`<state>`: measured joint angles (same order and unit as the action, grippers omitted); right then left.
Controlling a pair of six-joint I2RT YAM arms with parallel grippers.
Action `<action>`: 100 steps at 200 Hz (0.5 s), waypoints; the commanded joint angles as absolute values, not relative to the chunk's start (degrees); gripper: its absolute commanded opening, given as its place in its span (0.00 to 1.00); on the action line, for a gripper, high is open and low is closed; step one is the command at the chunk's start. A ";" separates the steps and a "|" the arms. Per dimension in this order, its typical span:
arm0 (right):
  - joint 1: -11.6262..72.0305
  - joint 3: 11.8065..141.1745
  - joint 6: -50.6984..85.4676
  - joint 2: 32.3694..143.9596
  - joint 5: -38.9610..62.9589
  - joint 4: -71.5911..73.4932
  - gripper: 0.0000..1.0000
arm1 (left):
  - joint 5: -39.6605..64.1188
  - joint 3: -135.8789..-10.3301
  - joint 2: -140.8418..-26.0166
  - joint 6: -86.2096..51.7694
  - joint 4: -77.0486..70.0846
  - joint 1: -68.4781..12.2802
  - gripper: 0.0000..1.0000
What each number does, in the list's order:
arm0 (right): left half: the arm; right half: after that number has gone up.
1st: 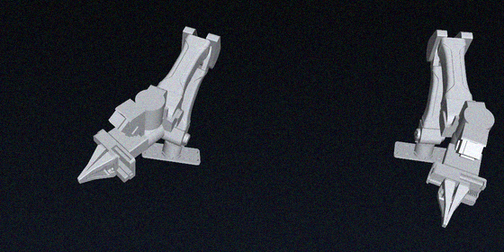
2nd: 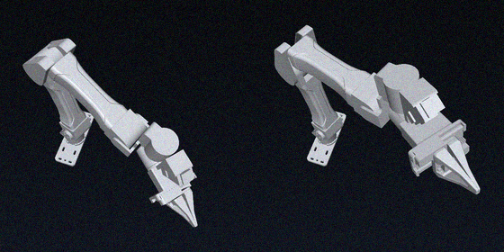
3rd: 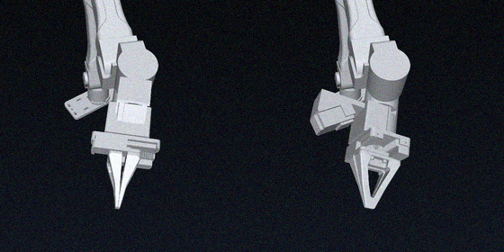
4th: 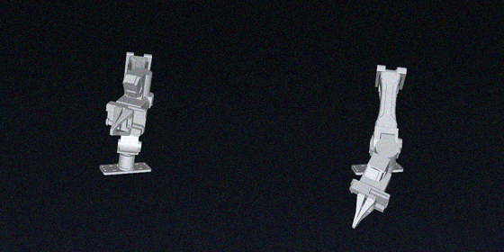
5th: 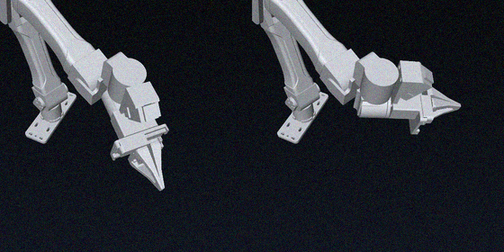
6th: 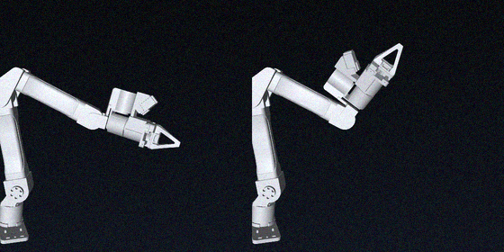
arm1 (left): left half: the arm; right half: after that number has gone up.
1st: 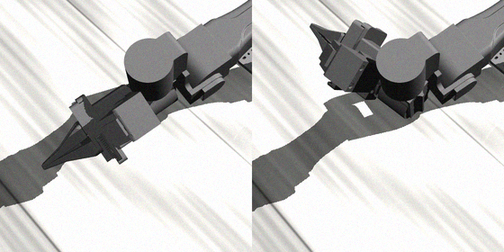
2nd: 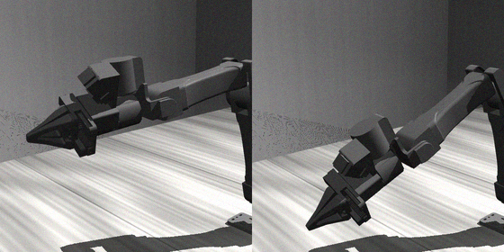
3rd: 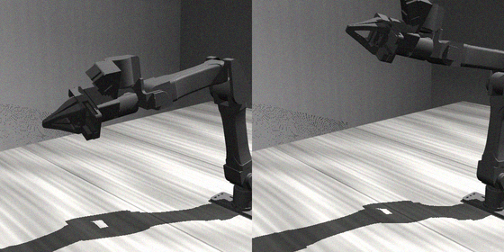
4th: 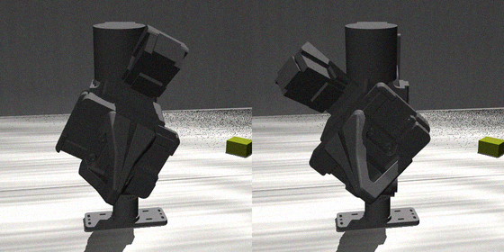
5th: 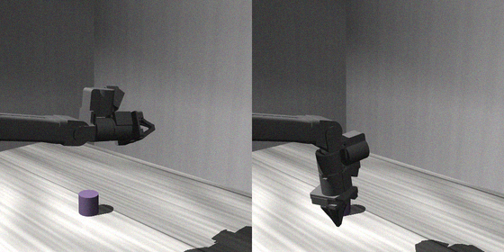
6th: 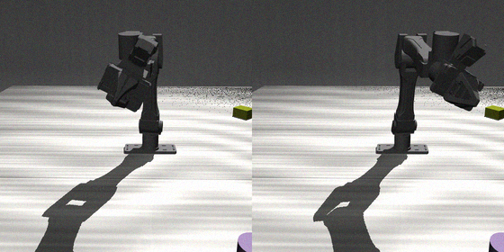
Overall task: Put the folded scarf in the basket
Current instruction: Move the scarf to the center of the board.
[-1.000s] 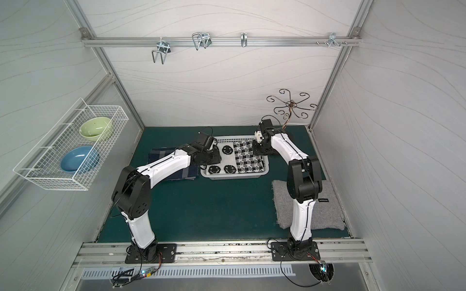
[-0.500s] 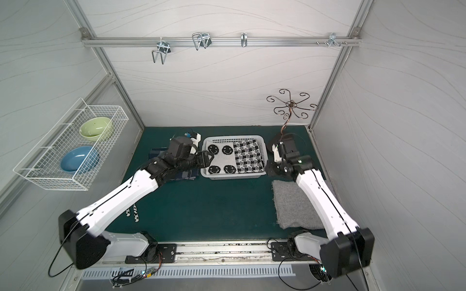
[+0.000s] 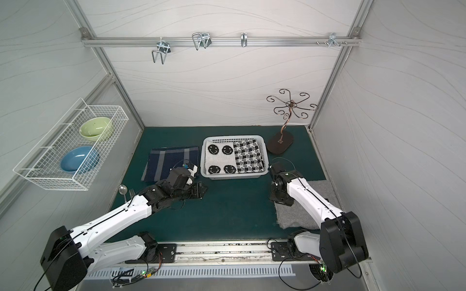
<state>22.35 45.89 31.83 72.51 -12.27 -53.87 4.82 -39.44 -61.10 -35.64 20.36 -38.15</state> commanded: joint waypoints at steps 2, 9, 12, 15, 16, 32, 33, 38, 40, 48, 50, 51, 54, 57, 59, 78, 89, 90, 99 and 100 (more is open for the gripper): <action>22.51 46.02 33.40 74.58 -15.91 -54.76 0.51 | 6.47 -37.98 -58.85 -36.38 16.24 -38.49 0.54; 22.21 45.89 32.98 75.17 -15.62 -54.48 0.50 | 6.83 -37.43 -58.46 -36.63 16.11 -38.45 0.54; 22.13 45.89 32.74 75.47 -15.49 -54.39 0.49 | 7.01 -37.21 -58.29 -36.71 16.04 -38.45 0.54; 22.07 45.88 32.58 75.70 -15.49 -54.26 0.49 | 7.21 -36.95 -58.15 -36.81 16.00 -38.48 0.54; 22.07 45.88 32.46 75.82 -15.48 -54.16 0.48 | 7.30 -36.89 -58.12 -36.82 15.96 -38.53 0.54; 21.43 45.70 31.40 77.17 -14.53 -53.23 0.40 | 7.99 -35.71 -57.50 -37.34 15.74 -38.58 0.54; 21.40 45.70 31.30 77.30 -14.43 -53.11 0.40 | 7.99 -35.65 -57.45 -37.39 15.74 -38.58 0.54; 21.24 45.63 30.95 77.70 -13.75 -52.77 0.36 | 8.08 -35.30 -57.20 -37.52 15.63 -38.58 0.54; 21.26 45.62 30.81 77.96 -13.61 -52.61 0.35 | 8.02 -35.13 -57.10 -37.53 15.62 -38.58 0.54; 21.06 45.61 30.06 78.96 -13.02 -52.15 0.32 | 7.61 -34.75 -56.80 -37.57 15.88 -38.54 0.54; 21.00 45.61 29.93 79.22 -12.97 -52.24 0.32 | 7.51 -34.72 -56.72 -37.61 15.90 -38.57 0.54; 21.00 45.61 29.86 79.34 -12.94 -52.18 0.32 | 7.49 -34.59 -56.70 -37.61 15.95 -38.58 0.54; 20.97 45.74 29.58 79.69 -12.84 -51.98 0.31 | 7.37 -34.43 -56.63 -37.62 16.03 -38.58 0.54; 20.85 45.78 29.26 80.10 -12.72 -51.78 0.31 | 7.35 -34.25 -56.52 -37.62 16.07 -38.58 0.54; 20.83 45.88 29.00 80.30 -12.65 -51.64 0.31 | 7.29 -34.12 -56.51 -37.62 16.12 -38.58 0.54; 19.92 46.47 27.36 82.34 -11.49 -51.40 0.30 | 6.64 -33.03 -56.42 -37.25 15.80 -38.50 0.55; 19.95 46.52 27.00 82.73 -11.04 -51.12 0.24 | 5.74 -33.30 -56.49 -36.66 17.04 -38.50 0.55; 19.95 46.51 26.95 82.76 -10.92 -51.05 0.24 | 5.72 -33.30 -56.50 -36.61 17.13 -38.50 0.55; 20.12 46.49 26.60 82.67 -10.33 -50.82 0.19 | 5.70 -33.31 -56.47 -36.64 17.24 -38.49 0.55; 20.17 46.49 26.57 82.73 -10.31 -50.81 0.18 | 5.75 -33.27 -56.45 -36.65 17.23 -38.49 0.55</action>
